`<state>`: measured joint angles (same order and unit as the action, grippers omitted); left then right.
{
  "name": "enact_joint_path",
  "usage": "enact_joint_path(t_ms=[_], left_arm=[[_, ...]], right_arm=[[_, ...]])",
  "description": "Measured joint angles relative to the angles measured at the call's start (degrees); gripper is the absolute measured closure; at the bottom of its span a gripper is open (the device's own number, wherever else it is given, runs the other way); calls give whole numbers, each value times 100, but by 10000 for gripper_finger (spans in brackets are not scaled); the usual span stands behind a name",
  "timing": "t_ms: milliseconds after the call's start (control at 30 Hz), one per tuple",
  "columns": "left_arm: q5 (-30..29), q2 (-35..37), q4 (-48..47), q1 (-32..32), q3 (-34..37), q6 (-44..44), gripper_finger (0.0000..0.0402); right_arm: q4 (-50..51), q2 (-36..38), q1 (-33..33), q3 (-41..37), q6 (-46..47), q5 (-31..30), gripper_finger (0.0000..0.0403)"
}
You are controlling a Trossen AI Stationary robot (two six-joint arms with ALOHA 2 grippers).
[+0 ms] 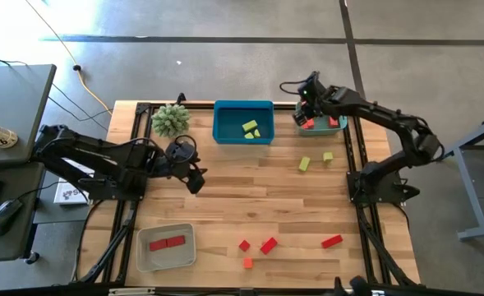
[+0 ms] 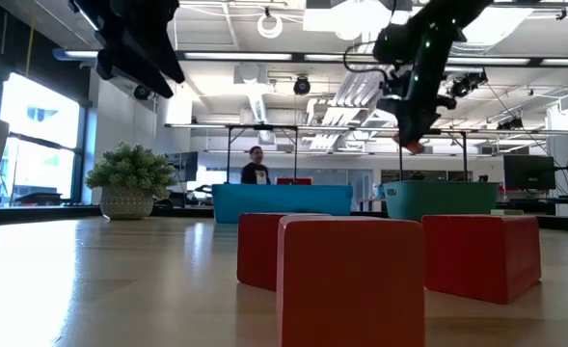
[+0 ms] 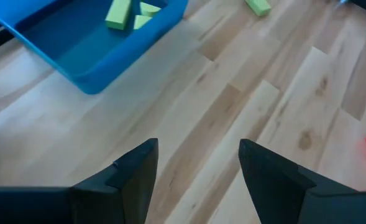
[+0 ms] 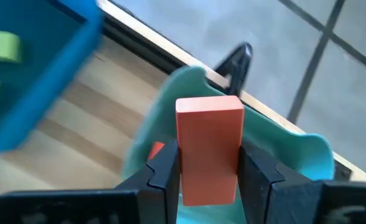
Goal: Sort & place blocks by color
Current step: Put the orange block into the green bin, then put the red block into the gray bin
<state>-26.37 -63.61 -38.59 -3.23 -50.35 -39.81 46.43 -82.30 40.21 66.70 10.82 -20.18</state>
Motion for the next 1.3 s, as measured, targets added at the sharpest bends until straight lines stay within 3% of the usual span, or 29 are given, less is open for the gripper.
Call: enact_joint_path(t_ms=[433, 800, 1100, 1300], left_arm=[[189, 0, -2, 293, 0, 0, 188], [199, 0, -7, 296, 0, 0, 188], [208, 0, -7, 296, 0, 0, 188], [123, 0, -9, 296, 0, 0, 188]], right_arm=[[287, -1135, 1054, -2, -519, 524, 307], [418, -1299, 1341, -2, -668, 708, 306], [648, -1299, 1355, -4, -659, 683, 196], [715, -1232, 1339, -4, -377, 851, 182]])
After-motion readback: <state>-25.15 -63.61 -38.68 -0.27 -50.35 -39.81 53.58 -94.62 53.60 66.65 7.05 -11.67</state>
